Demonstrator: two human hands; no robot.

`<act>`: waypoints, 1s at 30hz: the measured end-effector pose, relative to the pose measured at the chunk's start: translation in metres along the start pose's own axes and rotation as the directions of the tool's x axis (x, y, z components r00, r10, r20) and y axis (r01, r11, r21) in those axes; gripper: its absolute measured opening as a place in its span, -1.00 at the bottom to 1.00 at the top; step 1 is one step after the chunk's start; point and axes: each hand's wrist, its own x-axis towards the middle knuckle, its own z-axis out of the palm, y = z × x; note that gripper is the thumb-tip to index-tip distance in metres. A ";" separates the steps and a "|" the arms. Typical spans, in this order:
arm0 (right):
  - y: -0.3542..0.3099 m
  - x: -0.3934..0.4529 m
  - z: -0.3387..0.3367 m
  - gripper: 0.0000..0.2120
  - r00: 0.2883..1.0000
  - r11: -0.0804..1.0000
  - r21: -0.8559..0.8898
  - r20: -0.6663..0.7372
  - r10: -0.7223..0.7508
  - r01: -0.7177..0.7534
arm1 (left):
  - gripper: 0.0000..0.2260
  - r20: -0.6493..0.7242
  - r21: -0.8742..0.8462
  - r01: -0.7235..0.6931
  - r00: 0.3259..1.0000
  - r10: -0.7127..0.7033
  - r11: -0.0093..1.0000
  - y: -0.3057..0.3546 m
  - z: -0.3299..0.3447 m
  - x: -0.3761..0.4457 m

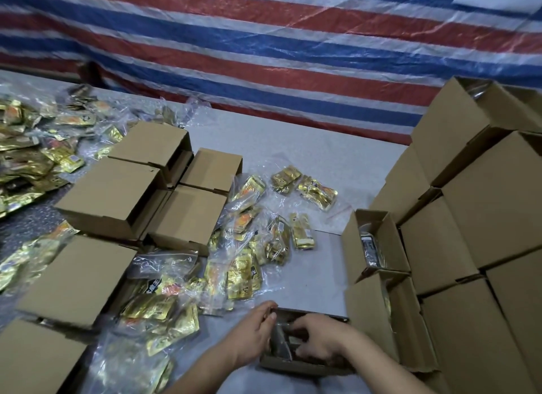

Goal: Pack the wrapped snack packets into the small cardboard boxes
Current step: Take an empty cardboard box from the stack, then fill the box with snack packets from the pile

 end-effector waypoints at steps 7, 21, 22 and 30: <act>-0.023 0.018 0.033 -0.60 0.994 0.995 0.102 0.107 -0.017 0.006 | -0.76 -0.028 -0.030 0.005 1.000 -0.006 1.000 -0.007 0.006 0.000; 0.008 0.010 0.021 -0.61 0.981 0.972 0.137 -0.005 0.195 -0.193 | -0.75 0.037 0.037 0.023 0.999 -0.024 0.999 -0.003 0.003 0.005; 0.007 0.009 0.020 -0.59 0.977 0.971 0.116 0.021 0.210 -0.211 | -0.71 0.040 0.037 0.038 0.998 -0.039 0.999 -0.002 0.003 0.006; 0.009 -0.019 0.004 -0.78 0.908 0.992 0.065 -0.398 0.127 -0.111 | -0.64 0.070 0.081 0.055 0.996 -0.060 0.995 0.017 -0.010 0.015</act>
